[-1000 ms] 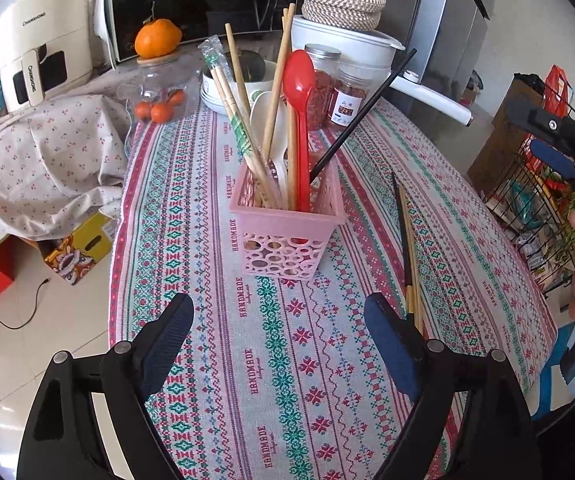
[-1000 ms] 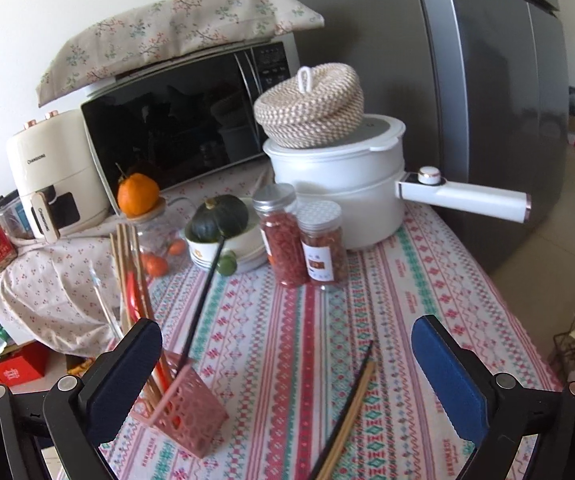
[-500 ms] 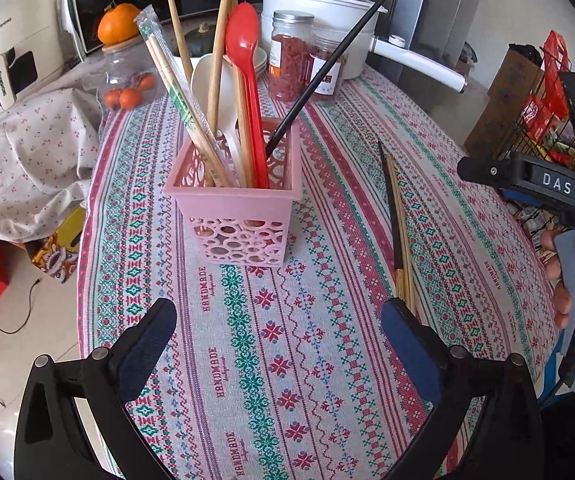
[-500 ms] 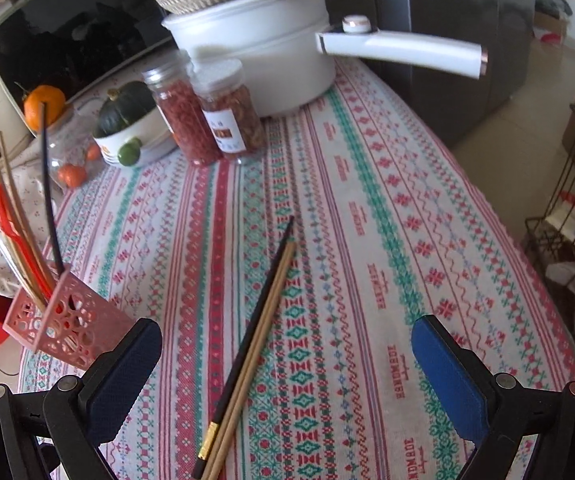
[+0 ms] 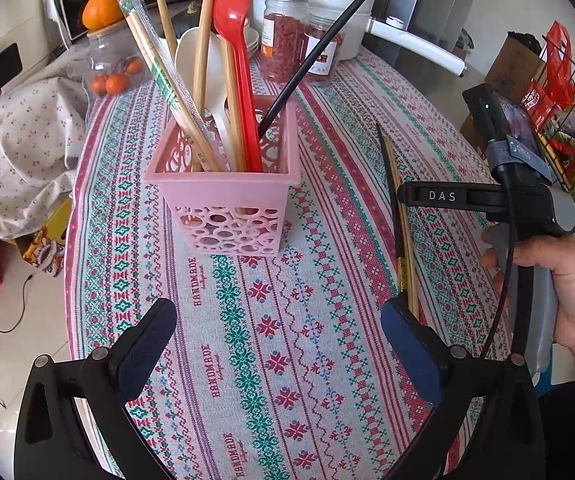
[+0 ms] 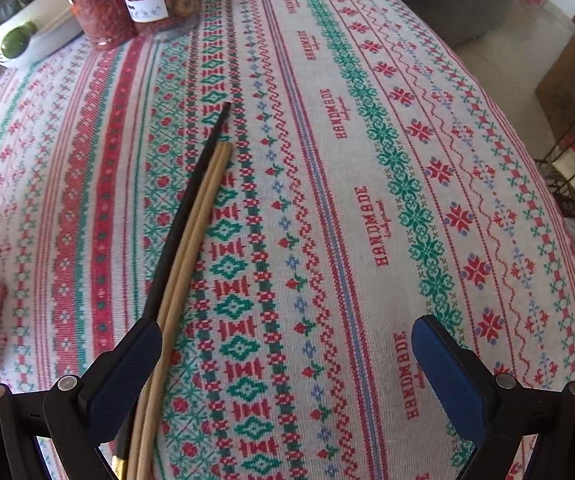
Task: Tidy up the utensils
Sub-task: 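Lower the right gripper onto a wooden chopstick, close and lift it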
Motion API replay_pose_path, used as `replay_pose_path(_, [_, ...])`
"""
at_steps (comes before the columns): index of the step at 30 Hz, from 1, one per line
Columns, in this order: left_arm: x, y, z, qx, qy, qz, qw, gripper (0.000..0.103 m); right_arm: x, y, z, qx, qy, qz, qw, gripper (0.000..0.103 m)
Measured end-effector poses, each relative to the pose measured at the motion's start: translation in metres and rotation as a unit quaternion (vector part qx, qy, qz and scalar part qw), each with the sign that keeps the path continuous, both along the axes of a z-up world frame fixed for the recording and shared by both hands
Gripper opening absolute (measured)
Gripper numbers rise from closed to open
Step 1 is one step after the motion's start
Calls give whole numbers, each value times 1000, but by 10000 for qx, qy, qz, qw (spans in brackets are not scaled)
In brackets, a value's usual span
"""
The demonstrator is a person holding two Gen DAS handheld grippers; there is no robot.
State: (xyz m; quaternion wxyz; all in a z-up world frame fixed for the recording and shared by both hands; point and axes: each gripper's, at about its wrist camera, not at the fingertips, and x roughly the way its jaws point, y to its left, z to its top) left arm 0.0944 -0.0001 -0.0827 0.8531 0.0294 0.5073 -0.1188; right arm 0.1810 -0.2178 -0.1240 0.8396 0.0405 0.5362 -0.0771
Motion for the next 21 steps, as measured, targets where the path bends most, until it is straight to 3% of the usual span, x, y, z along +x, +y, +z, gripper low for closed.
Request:
replay_pose_path(2, [0,0,0,12,-1,0,10000,103,3,-2,-2,154,40,-64,9999,102])
replay_pose_path(10, [-2,-3,-2,52,110,-52,9999,103,6,7,-8,-89,149,-5,9998,100])
replay_pose_path(13, [-5,-13,0,74,87,-178,9998,103,-1,5,-1,-42,159,-37,9999,83])
replay_pose_path(21, [-14,-64,5,407,-166,-603,9972,103,-25,-27,6,293,155,228,9992,9])
